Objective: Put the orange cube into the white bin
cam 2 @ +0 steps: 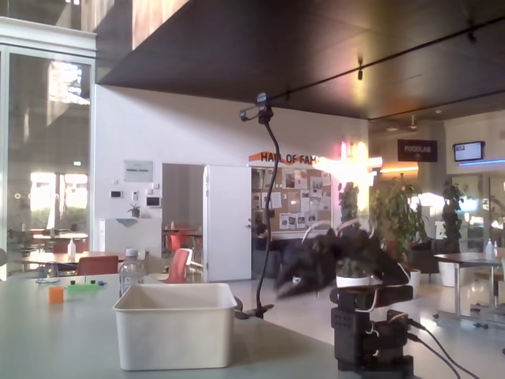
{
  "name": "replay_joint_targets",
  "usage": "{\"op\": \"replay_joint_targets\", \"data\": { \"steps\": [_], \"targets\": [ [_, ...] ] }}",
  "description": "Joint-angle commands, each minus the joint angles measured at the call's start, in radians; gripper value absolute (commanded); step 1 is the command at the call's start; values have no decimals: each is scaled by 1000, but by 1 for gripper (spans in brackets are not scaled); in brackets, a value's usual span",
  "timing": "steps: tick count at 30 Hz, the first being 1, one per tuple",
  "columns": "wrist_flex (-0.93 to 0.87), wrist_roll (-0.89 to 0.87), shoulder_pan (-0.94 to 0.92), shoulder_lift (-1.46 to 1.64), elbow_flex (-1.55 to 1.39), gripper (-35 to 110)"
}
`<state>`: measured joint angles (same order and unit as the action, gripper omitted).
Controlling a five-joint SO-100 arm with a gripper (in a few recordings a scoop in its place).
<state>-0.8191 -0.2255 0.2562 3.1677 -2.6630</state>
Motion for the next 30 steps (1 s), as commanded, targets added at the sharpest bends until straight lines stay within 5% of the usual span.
{"op": "replay_joint_targets", "data": {
  "steps": [1, 13, 21, 30],
  "targets": [
    [2, -8, 6, -106, 144, 6],
    [-509, 3, 34, -1189, 989, 6],
    [-673, 8, 38, -1644, 1319, 7],
    [-672, 23, 77, -1775, 1364, 39]
  ]
}}
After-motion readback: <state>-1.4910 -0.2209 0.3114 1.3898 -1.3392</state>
